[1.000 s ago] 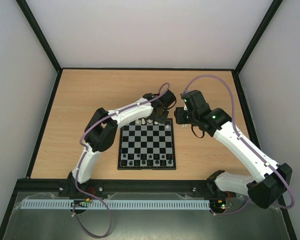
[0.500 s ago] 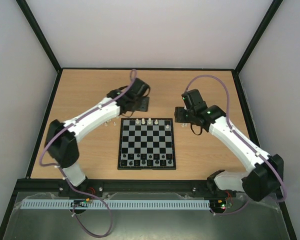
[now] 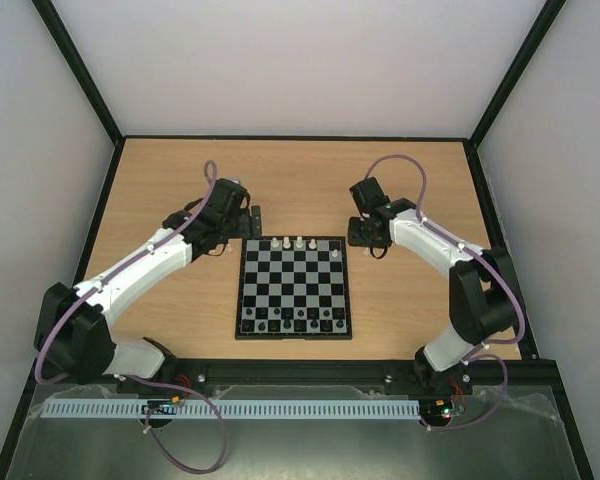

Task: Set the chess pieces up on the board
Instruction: Pick up the chess piece at the center of the board.

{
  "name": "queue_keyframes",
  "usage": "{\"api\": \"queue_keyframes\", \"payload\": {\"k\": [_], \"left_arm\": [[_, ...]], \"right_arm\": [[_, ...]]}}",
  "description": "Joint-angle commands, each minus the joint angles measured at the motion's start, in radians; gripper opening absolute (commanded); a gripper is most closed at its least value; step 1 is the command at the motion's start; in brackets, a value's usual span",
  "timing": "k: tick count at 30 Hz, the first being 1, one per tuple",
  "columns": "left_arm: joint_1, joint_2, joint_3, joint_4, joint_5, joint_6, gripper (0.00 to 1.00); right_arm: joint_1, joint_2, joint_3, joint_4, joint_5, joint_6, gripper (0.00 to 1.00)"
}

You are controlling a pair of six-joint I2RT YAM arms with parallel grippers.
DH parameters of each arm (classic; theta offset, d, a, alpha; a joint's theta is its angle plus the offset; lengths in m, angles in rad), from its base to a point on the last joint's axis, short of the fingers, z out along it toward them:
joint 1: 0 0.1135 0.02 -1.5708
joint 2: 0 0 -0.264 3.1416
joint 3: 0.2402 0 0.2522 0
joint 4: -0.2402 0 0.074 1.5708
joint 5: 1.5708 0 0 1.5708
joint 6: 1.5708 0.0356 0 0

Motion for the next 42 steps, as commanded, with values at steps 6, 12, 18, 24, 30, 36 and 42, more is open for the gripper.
{"api": "queue_keyframes", "payload": {"k": [6,12,18,24,30,36,42], "left_arm": [[0.005,-0.046,-0.009,0.061,0.000,-0.028,0.99],[0.004,-0.033,-0.008,0.068,0.002,-0.030,0.99],[0.004,-0.028,0.000,0.068,-0.001,-0.026,1.00],[0.004,-0.021,0.004,0.071,0.002,-0.022,0.99],[0.004,-0.010,0.008,0.073,0.007,-0.022,0.99],[0.004,-0.005,0.010,0.074,0.008,-0.020,0.99],[0.004,-0.009,0.007,0.074,0.011,-0.020,1.00]], "right_arm": [[-0.041,0.119,0.046,0.032,-0.014,-0.008,0.37],[-0.050,0.188,0.090,0.040,-0.011,-0.014,0.30],[-0.068,0.235,0.108,0.050,0.001,-0.019,0.23],[-0.077,0.255,0.108,0.063,0.000,-0.020,0.23],[-0.079,0.274,0.126,0.067,-0.010,-0.022,0.23],[-0.080,0.298,0.142,0.069,-0.017,-0.022,0.20],[-0.080,0.308,0.144,0.069,-0.010,-0.022,0.18]]}}
